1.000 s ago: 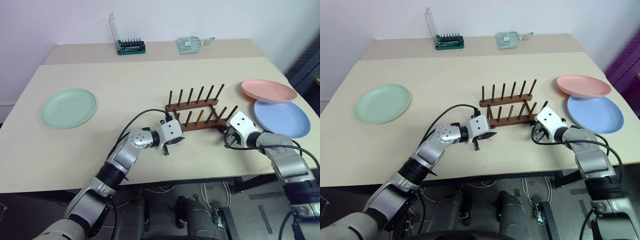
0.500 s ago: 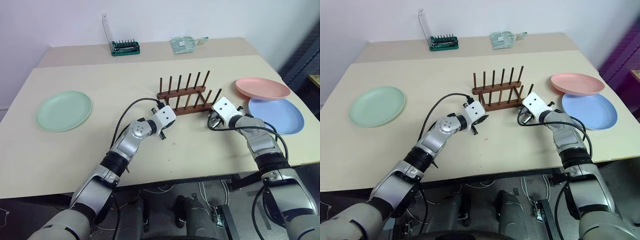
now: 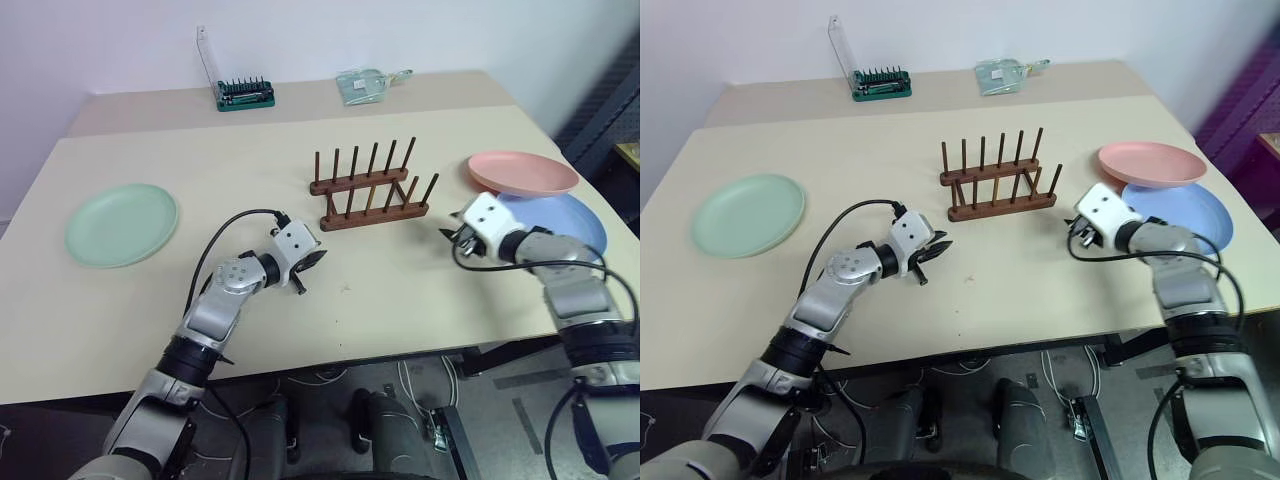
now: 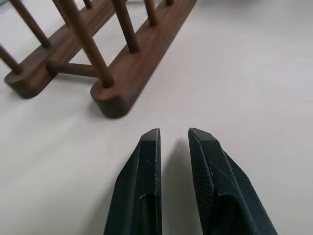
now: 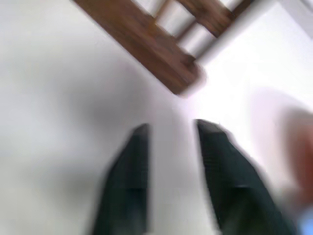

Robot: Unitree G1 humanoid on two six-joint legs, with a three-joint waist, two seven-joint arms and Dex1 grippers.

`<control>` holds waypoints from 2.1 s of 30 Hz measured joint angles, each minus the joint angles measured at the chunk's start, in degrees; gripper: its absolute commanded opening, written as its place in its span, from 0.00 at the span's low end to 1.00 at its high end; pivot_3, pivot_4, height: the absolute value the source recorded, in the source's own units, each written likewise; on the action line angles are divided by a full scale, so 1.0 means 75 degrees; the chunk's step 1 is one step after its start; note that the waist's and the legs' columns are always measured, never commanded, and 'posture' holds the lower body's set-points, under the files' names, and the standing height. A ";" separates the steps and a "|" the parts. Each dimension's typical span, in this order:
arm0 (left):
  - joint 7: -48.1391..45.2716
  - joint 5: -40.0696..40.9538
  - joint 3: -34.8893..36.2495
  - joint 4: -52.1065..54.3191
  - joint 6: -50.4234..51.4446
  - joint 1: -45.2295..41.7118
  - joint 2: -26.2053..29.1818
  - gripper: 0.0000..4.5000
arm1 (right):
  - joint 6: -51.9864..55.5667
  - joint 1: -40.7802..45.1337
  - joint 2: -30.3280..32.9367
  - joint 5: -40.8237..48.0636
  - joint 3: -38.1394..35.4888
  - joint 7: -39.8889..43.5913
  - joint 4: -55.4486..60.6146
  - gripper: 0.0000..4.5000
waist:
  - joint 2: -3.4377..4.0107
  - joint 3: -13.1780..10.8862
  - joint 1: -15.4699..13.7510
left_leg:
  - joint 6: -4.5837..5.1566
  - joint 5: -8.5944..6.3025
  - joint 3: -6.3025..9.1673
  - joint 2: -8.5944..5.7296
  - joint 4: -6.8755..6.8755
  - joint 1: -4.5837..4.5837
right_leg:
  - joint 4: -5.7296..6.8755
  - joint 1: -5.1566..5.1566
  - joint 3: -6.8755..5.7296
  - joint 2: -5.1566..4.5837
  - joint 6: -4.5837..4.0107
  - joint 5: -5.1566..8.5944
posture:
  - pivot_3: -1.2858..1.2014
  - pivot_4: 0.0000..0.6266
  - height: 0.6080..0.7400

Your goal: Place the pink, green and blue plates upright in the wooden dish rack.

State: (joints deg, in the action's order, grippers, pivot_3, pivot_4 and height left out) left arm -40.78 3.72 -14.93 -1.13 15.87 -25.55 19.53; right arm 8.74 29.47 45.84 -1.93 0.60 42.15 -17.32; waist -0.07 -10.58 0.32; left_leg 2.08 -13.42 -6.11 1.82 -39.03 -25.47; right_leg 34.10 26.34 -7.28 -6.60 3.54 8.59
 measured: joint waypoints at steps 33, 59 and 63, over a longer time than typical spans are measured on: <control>-0.0870 0.0570 -0.0615 0.0927 0.0378 0.0105 -0.0200 0.20 | -0.3871 0.3432 0.0925 -0.4251 0.2587 -0.3909 -0.7180 0.01 | 0.0018 -0.0004 0.0060 | 0.0010 -0.0003 -0.0025 -0.0014 0.0004 0.0001 | 0.0000 0.0007 0.0029 -0.0004 0.0017 0.0008 | 0.52 0.24 0.92; -0.0783 0.0571 -0.0416 0.0690 0.0288 0.0108 0.0013 0.20 | 0.2524 0.1956 -0.0326 0.6041 -0.1179 0.0777 0.1967 0.01 | 0.0029 -0.0005 -0.0172 | 0.0017 -0.0010 -0.0001 -0.0013 -0.0015 0.0000 | 0.0005 -0.0008 0.0013 -0.0016 0.0014 0.0006 | 0.52 0.24 0.92; -0.0782 0.0574 -0.0343 0.0585 0.0261 0.0108 0.0009 0.20 | 0.3884 0.2002 -0.0420 0.7173 -0.1555 0.0795 0.2081 0.01 | 0.0029 -0.0005 -0.0147 | 0.0025 -0.0017 -0.0009 -0.0016 -0.0014 -0.0003 | 0.0002 0.0000 0.0013 -0.0020 0.0015 0.0007 | 0.52 0.24 0.92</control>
State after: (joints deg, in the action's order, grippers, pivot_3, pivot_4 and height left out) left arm -46.64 8.02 -17.51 3.27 17.83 -24.74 19.60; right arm 37.86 44.49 42.69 51.87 -11.07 48.11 -1.71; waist 0.15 -10.62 -0.78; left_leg 2.27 -13.55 -6.17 1.70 -39.13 -25.49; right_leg 34.12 26.35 -7.18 -6.75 3.65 8.64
